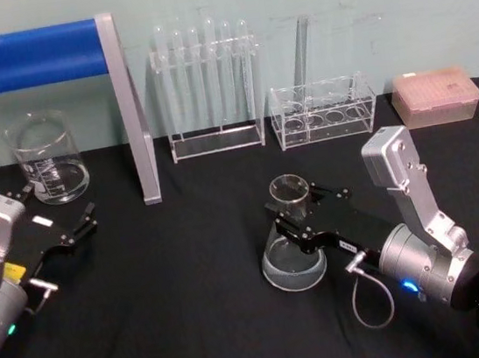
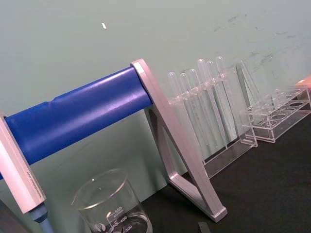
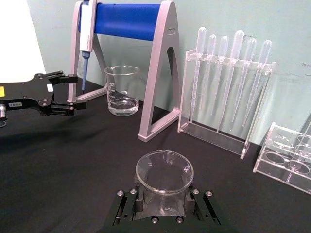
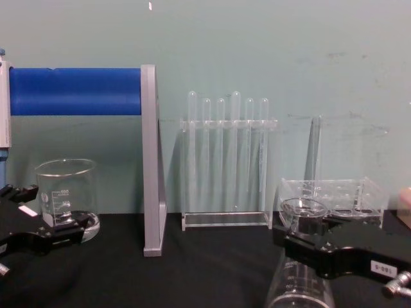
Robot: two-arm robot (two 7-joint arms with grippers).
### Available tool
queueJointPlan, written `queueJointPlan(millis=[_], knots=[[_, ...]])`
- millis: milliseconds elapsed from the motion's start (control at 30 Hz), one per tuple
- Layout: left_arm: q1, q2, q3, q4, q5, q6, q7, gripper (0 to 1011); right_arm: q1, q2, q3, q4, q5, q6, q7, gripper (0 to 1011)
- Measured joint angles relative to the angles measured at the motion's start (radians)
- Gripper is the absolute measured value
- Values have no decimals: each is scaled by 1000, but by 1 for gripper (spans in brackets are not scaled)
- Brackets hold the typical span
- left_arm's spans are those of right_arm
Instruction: Grasp the erlenmeyer flask with one hand, shake it three times, then place it back.
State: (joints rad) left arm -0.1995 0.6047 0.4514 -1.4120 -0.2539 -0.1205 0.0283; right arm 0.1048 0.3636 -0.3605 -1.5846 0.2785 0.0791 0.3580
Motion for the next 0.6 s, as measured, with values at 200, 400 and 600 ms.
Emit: queueJointPlan(millis=[200,400,600], knots=[[0,0,0,0,0,0,0,1001,0,0,0,0,-1,1,0,450],[0,0,0,0,0,0,0,1001,0,0,0,-1,-1,1,0,450],[0,0,0,0,0,0,0,1001,0,0,0,0,-2,4,0,540]])
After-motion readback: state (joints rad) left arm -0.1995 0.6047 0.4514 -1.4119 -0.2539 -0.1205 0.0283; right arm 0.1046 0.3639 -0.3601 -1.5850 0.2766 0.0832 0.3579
